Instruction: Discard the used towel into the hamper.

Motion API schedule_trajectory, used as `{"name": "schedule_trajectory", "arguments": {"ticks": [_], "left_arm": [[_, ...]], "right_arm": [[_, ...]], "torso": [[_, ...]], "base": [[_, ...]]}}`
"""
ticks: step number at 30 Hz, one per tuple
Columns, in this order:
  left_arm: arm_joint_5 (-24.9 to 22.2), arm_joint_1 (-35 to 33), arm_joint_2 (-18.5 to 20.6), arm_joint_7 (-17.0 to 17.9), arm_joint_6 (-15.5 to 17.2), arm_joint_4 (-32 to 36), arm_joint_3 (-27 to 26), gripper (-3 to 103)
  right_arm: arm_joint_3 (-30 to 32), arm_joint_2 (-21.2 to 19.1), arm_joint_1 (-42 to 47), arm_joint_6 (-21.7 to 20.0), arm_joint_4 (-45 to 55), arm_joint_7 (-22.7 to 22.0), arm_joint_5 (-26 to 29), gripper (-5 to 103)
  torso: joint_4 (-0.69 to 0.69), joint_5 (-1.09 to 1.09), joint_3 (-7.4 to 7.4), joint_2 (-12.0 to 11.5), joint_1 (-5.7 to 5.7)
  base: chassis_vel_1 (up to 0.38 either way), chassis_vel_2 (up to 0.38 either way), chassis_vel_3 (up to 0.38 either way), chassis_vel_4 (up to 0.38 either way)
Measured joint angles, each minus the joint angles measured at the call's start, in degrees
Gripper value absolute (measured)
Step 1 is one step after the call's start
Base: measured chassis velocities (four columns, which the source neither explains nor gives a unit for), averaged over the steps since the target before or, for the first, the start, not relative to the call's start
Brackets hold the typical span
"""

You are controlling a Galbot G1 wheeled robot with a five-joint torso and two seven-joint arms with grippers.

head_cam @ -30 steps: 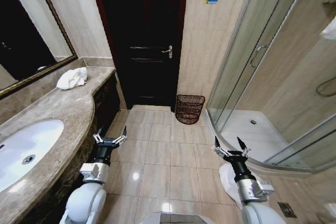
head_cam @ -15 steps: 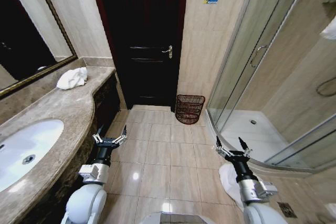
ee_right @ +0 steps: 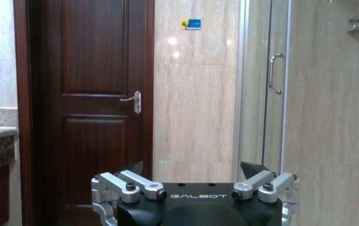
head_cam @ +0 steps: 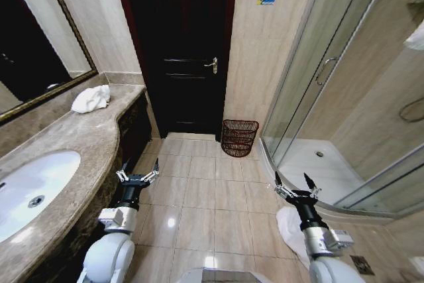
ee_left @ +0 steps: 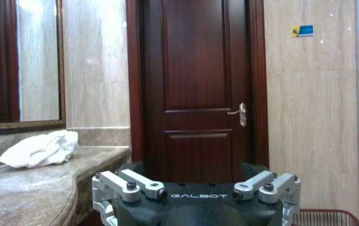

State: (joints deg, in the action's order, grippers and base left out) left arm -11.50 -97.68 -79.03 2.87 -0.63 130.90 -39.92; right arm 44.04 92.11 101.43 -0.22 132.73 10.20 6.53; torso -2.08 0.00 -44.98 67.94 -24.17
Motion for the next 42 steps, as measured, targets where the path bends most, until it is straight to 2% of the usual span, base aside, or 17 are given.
{"name": "schedule_trajectory", "arguments": {"ticks": [42], "left_arm": [[0.37, 0.15, -0.21, -0.4, -0.55, -0.02, -0.05, 100]], "right_arm": [[-1.15, 0.03, -1.51, -1.48, 0.73, 2.06, -0.98, 100]], "torso": [[0.01, -0.01, 0.0, 0.0, 0.01]], "base": [[-0.011, 0.012, 0.011, -0.011]]}}
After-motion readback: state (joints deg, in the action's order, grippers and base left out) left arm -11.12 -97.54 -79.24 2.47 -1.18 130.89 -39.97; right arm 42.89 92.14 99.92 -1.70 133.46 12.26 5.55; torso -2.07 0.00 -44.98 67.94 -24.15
